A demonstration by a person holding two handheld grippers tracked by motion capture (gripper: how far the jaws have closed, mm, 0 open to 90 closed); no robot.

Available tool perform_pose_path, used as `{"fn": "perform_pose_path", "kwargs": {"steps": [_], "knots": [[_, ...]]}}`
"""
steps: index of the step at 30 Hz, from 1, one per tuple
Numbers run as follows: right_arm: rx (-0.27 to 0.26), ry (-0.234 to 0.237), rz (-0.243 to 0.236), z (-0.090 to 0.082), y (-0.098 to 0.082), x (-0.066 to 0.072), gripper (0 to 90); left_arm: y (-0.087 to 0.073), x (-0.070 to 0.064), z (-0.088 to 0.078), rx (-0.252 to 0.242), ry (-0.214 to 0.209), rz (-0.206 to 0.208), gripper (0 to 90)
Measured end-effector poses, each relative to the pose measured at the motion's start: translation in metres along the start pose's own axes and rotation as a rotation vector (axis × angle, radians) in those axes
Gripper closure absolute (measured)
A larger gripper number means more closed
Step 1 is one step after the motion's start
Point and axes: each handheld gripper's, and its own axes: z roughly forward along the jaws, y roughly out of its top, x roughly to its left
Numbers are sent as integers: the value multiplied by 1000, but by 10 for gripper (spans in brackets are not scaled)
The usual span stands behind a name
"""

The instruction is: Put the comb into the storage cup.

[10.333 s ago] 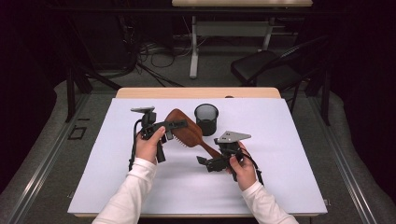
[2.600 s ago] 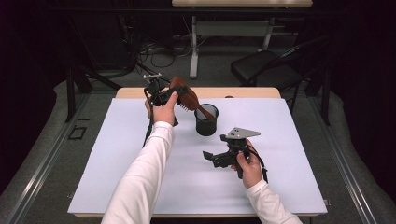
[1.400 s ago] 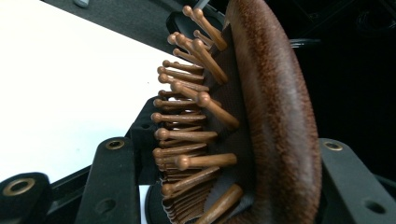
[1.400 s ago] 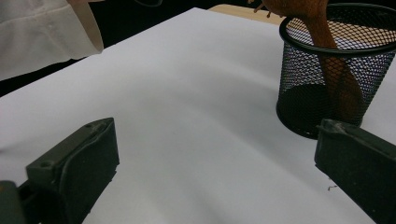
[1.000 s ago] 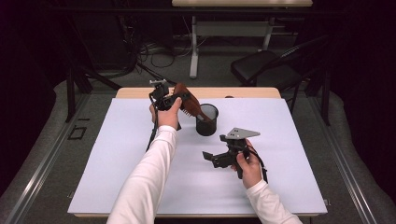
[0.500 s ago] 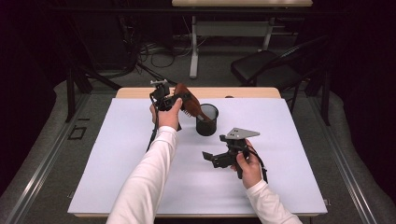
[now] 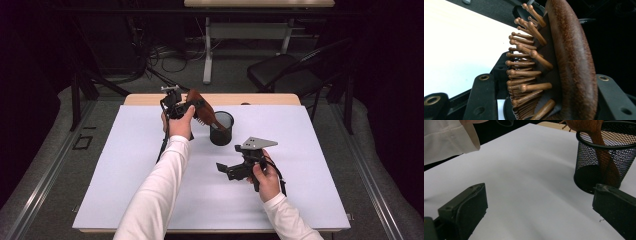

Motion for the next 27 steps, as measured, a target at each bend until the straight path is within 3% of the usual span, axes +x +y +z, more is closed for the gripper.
{"fn": "perform_pose_path", "kwargs": {"steps": [27], "knots": [[3,-1,-9,1,0,0,0,1,1,1,-5,-30,-36,388]]}}
